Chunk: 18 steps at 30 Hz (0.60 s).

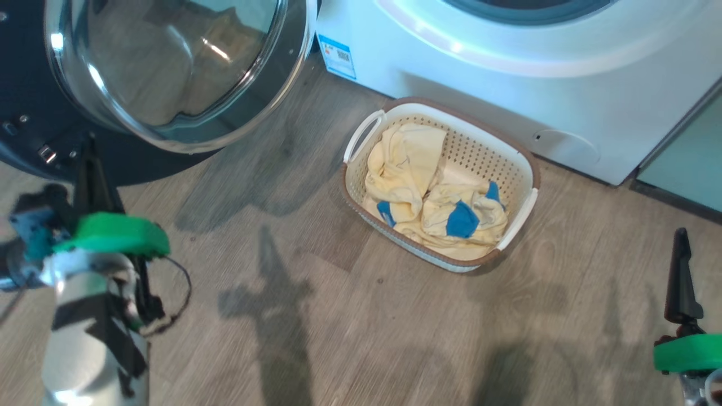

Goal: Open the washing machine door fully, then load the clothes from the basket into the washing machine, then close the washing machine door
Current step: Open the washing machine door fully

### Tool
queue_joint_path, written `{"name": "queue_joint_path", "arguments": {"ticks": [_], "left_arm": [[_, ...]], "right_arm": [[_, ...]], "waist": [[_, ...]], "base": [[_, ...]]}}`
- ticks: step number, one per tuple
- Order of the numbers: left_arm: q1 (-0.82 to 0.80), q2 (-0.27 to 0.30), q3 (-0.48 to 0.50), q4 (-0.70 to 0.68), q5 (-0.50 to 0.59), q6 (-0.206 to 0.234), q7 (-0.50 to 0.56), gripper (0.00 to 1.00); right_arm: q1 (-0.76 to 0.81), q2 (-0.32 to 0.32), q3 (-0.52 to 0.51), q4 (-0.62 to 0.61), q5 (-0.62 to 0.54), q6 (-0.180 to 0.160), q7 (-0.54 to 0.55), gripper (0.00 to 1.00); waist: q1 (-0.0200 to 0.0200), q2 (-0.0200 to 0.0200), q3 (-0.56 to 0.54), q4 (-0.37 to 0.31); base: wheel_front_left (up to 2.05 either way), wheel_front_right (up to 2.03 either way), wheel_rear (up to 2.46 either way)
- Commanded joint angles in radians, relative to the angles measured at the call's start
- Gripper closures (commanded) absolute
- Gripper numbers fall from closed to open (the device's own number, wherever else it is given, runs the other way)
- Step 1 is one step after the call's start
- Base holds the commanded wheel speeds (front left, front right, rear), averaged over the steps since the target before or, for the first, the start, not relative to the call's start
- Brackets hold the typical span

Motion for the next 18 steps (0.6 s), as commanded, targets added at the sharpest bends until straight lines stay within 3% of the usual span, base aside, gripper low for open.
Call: {"name": "queue_joint_path", "arguments": {"ticks": [1, 12, 14, 16, 18], "left_arm": [[0.022, 0.019, 0.008, -0.067, 0.021, -0.012, -0.005, 1.0], [0.181, -0.026, -0.148, -0.212, 0.041, -0.072, -0.005, 0.98], [0.197, -0.029, -0.178, -0.21, 0.039, -0.081, -0.003, 0.73], [0.197, -0.031, -0.208, -0.208, 0.046, -0.091, -0.001, 0.54], [0.201, -0.031, -0.233, -0.212, 0.055, -0.098, 0.007, 0.2]], "right_arm": [[-0.007, 0.003, 0.02, -0.023, 0.002, -0.003, -0.016, 0.0], [0.005, 0.017, 0.051, 0.002, 0.0, -0.003, -0.031, 0.0], [0.009, 0.019, 0.058, 0.001, -0.005, -0.003, -0.033, 0.0], [0.013, 0.02, 0.065, -0.004, -0.009, -0.003, -0.034, 0.0], [0.016, 0.022, 0.074, -0.008, -0.013, -0.003, -0.034, 0.0]], "waist": [[0.0001, 0.0, -0.017, -0.011], [0.0001, 0.0, -0.09, -0.082], [0.0001, 0.0, -0.102, -0.101], [0.0001, 0.0, -0.116, -0.122], [0.0001, 0.0, -0.127, -0.15]], "base": [[0.0, 0.0, 0.0], [0.0, 0.0, 0.0], [0.0, 0.0, 0.0], [0.0, 0.0, 0.0], [0.0, 0.0, 0.0]]}}
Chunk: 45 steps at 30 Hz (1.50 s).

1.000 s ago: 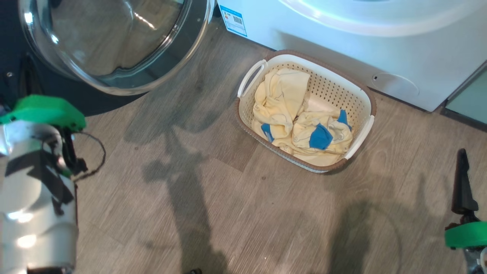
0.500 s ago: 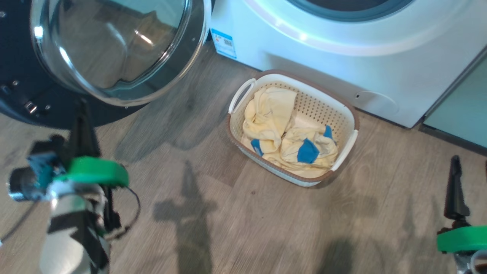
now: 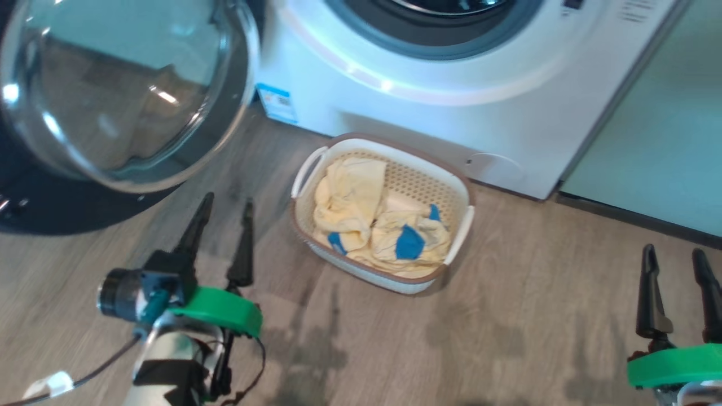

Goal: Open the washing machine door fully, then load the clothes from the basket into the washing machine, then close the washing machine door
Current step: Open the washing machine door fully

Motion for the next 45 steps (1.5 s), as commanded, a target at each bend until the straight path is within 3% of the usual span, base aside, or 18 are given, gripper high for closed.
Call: {"name": "queue_joint_path", "arguments": {"ticks": [1, 6, 19, 45], "left_arm": [[-0.016, 0.011, 0.014, -0.037, 0.015, -0.005, 0.008, 0.13], [-0.01, 0.011, -0.013, -0.048, 0.014, -0.01, 0.029, 0.0], [0.021, 0.027, -0.006, -0.054, -0.002, 0.008, 0.056, 0.0], [0.072, 0.046, -0.006, -0.063, -0.02, 0.044, 0.084, 0.0]], "right_arm": [[-0.009, -0.002, 0.028, -0.04, -0.012, -0.003, -0.008, 0.0], [-0.002, 0.001, 0.046, -0.046, -0.014, -0.003, -0.004, 0.0], [0.028, 0.003, 0.085, -0.068, -0.028, -0.003, 0.005, 0.0], [0.048, 0.003, 0.078, -0.09, -0.026, -0.003, 0.022, 0.0]], "waist": [[0.0001, -0.0001, -0.027, -0.044], [0.0001, -0.0001, -0.05, -0.126], [0.0001, -0.0001, -0.08, -0.293], [0.0001, -0.0001, -0.109, -0.338]], "base": [[0.0, 0.0, 0.0], [0.0, 0.0, 0.0], [0.0, 0.0, 0.0], [0.0, 0.0, 0.0]]}}
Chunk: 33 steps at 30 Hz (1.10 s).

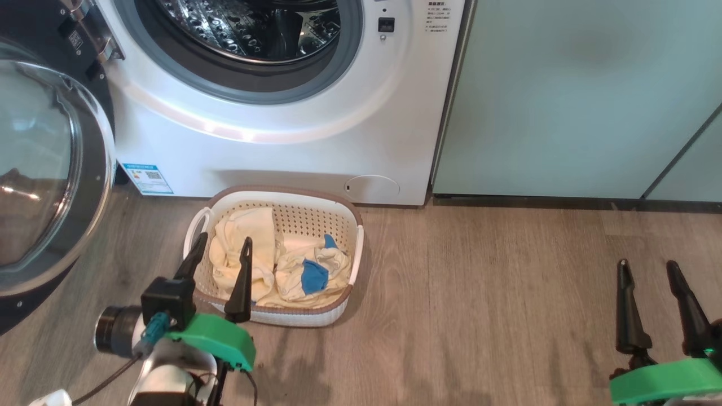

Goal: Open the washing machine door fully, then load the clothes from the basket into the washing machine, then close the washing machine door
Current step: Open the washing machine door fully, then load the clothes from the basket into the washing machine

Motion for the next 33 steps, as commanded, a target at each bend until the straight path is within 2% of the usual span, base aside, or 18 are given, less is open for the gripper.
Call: {"name": "queue_joint_path", "arguments": {"ticks": [1, 19, 29, 33], "left_arm": [[-0.031, 0.019, 0.028, -0.036, -0.003, 0.008, -0.002, 0.0], [-0.038, 0.039, 0.016, -0.035, -0.009, 0.019, 0.018, 0.0], [-0.046, 0.045, 0.001, -0.038, -0.011, 0.023, 0.029, 0.0], [-0.053, 0.045, -0.002, -0.038, 0.0, 0.041, 0.023, 0.0]], "right_arm": [[-0.013, -0.004, 0.019, -0.03, -0.002, -0.003, 0.004, 0.0], [-0.008, -0.004, 0.018, -0.02, 0.014, -0.003, 0.001, 0.0], [-0.01, -0.004, 0.02, -0.022, 0.019, -0.003, -0.002, 0.0], [-0.012, -0.004, 0.021, -0.02, 0.02, -0.003, -0.003, 0.0]], "waist": [[0.0001, -0.0001, 0.0, -0.001], [0.0001, -0.0001, -0.006, -0.009], [0.0001, -0.0001, 0.001, -0.013], [0.0001, -0.0001, 0.007, -0.014]], "base": [[0.0, 0.0, 0.0], [0.16, -0.16, 0.0], [1.57, -1.57, 0.0], [2.0, -1.87, -0.13]]}}
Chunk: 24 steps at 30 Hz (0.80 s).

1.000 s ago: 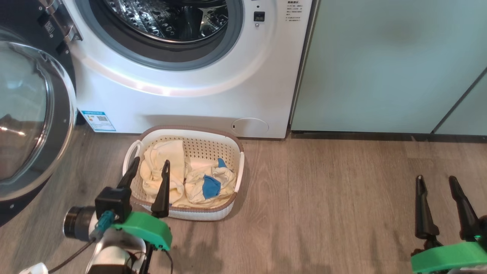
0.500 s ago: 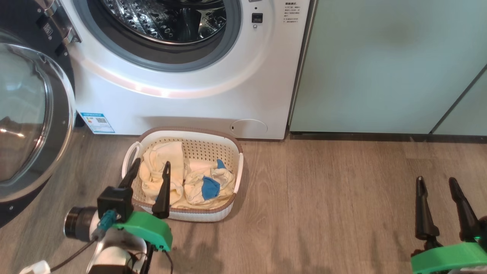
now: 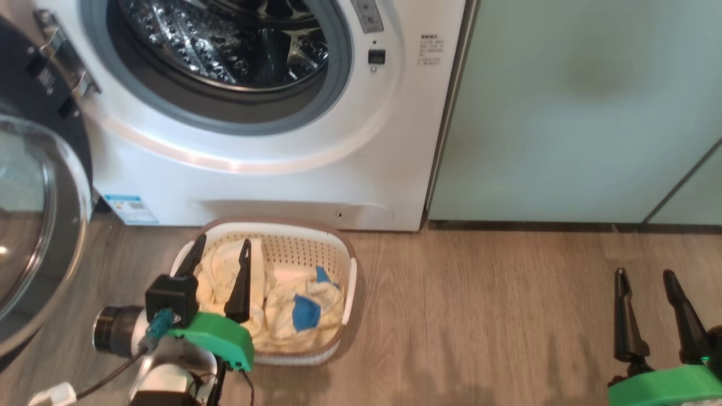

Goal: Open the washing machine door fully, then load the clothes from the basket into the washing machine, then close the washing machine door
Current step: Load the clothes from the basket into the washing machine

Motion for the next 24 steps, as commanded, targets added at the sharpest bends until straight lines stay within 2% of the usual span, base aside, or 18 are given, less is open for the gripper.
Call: {"name": "queue_joint_path", "arguments": {"ticks": [1, 10, 24], "left_arm": [[-0.052, 0.019, 0.027, -0.036, 0.008, 0.007, -0.008, 0.0], [-0.054, 0.017, 0.018, -0.032, -0.012, 0.001, -0.011, 0.0], [-0.079, 0.024, 0.009, 0.019, -0.039, -0.004, 0.016, 0.0]], "right_arm": [[-0.032, -0.006, 0.022, -0.03, 0.01, -0.003, -0.002, 0.0], [-0.038, -0.006, 0.024, -0.024, 0.013, -0.003, -0.005, 0.0], [-0.067, -0.006, 0.033, -0.018, 0.024, -0.003, -0.013, 0.0]], "waist": [[-0.0002, 0.0, 0.003, 0.0], [-0.0002, 0.0, 0.014, 0.003], [-0.0002, 0.0, 0.067, 0.01]], "base": [[1.66, -1.54, -0.11], [1.04, -1.04, 0.0], [0.05, -0.05, 0.0]]}}
